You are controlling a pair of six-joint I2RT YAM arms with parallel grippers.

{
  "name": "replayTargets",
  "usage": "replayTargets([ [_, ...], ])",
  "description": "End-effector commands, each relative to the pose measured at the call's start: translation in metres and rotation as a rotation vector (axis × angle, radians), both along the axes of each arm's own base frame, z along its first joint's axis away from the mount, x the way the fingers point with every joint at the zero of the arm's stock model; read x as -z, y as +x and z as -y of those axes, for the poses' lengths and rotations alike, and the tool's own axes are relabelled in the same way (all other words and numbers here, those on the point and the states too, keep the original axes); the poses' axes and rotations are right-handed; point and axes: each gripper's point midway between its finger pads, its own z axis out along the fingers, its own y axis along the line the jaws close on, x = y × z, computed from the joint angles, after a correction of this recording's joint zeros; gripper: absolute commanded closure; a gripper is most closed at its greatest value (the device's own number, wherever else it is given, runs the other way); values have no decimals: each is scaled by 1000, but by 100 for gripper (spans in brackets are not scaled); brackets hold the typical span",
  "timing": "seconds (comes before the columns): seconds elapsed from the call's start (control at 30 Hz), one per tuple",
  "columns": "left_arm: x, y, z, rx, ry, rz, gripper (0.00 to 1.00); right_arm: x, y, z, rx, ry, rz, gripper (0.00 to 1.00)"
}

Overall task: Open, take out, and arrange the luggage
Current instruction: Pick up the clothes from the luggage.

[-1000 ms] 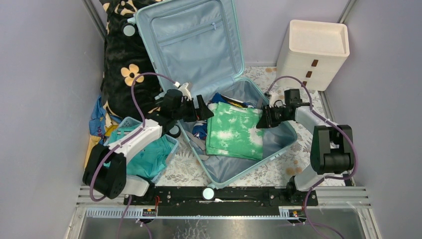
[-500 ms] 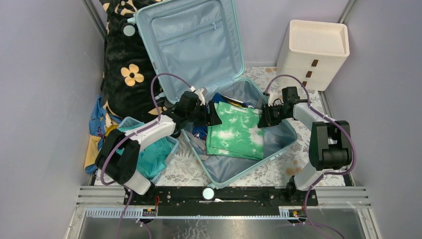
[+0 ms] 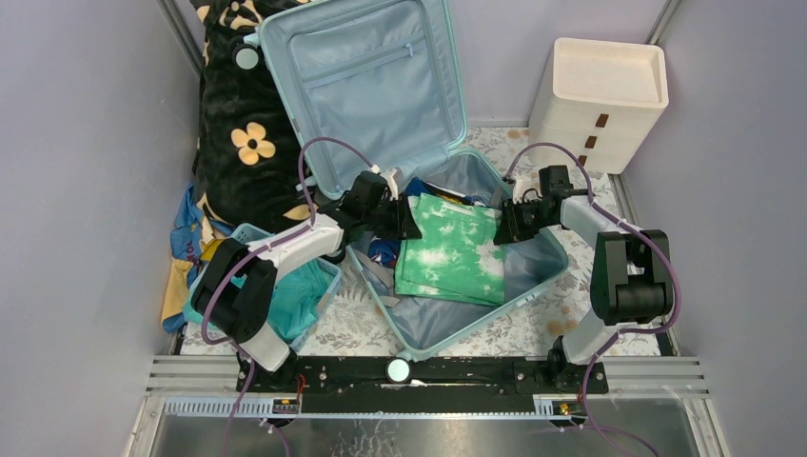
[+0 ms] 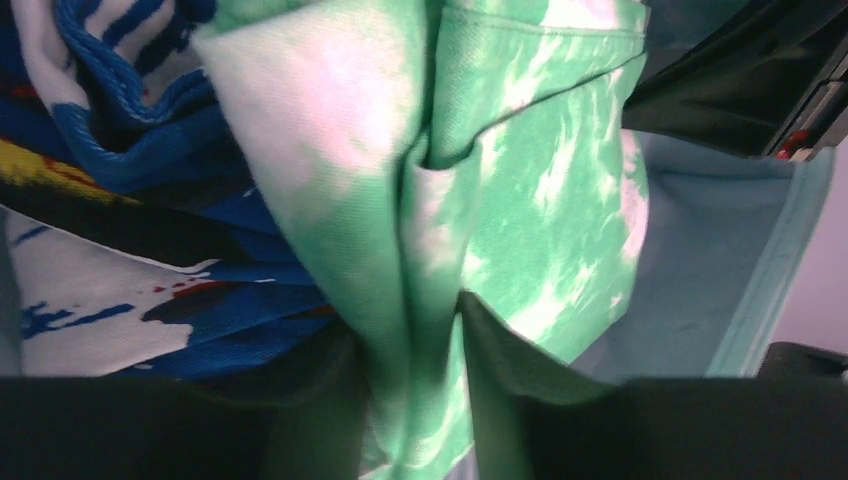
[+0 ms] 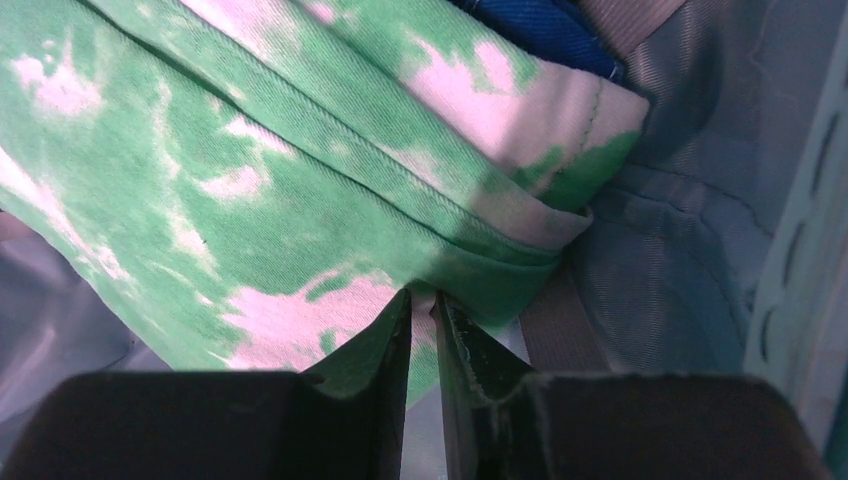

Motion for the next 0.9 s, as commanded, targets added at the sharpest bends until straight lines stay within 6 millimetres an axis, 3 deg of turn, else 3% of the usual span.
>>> replayTargets([
  [0.0,-9,6,22,48,-49,32,45,14,2,19,2,-114,-3,78],
  [0.07,-5,6,25,60,-52,21,44,13,2,19,-1,-112,0,77],
  [0.1,-6,5,26,66,-57,20,49,12,2,19,-4,-111,0,77],
  [0.23,-18,8,27,68,-62,46,87,10,2,18,-12,-103,2,77],
  [0.3,-27,9,23,66,-42,72,99,6,1,15,-21,-90,8,77],
  [0.43,-53,8,9,53,10,132,100,-11,1,10,-65,-60,50,66],
  [0.73,-92,-11,-23,32,141,106,100,-66,-11,-4,-164,29,221,25],
  [0.87,-112,-19,-40,5,200,90,100,-71,-12,-2,-161,19,247,20],
])
